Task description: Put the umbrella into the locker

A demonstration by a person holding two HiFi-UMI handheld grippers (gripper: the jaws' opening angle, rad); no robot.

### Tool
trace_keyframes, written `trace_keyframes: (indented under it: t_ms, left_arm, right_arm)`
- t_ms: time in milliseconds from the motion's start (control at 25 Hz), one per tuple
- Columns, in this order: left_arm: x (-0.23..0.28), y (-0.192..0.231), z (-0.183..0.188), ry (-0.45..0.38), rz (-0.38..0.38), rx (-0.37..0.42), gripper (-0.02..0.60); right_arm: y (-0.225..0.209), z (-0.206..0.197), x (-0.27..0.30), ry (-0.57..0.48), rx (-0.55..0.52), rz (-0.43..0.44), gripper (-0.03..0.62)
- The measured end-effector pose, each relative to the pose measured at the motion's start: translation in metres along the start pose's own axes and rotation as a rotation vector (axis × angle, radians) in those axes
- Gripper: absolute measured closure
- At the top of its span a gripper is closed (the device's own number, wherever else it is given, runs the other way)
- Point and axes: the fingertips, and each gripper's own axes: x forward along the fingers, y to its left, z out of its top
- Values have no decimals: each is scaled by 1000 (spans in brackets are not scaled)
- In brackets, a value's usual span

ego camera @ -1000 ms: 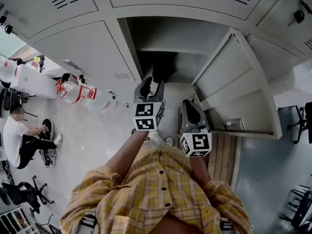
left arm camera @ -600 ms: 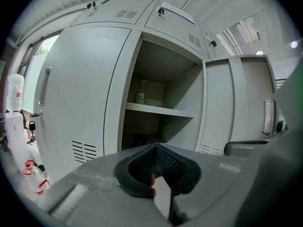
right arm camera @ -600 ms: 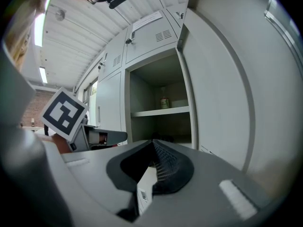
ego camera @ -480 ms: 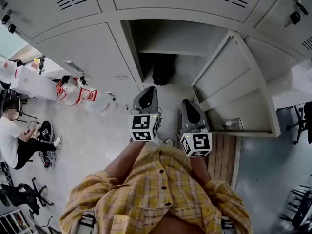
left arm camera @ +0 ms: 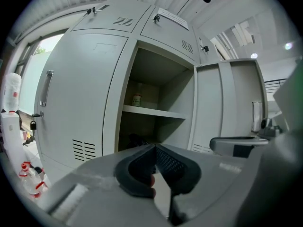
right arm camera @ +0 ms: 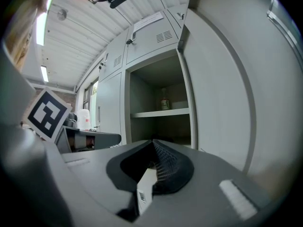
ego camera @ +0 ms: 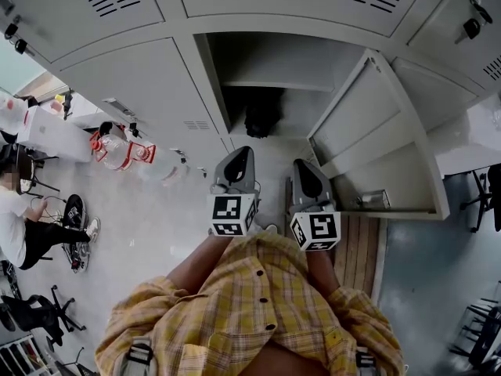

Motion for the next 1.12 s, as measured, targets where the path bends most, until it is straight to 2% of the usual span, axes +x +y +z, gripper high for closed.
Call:
trace_keyframes:
  t_ms: [360,1120]
  left_arm:
    - [-5,-11,-1,-13,-45,27,583]
    - [-4,-10,-2,-21,-51,54,583]
  right_arm:
    - [1,3,4,-9,-5,6,595]
    - [-8,0,11,-14,8,-15,595]
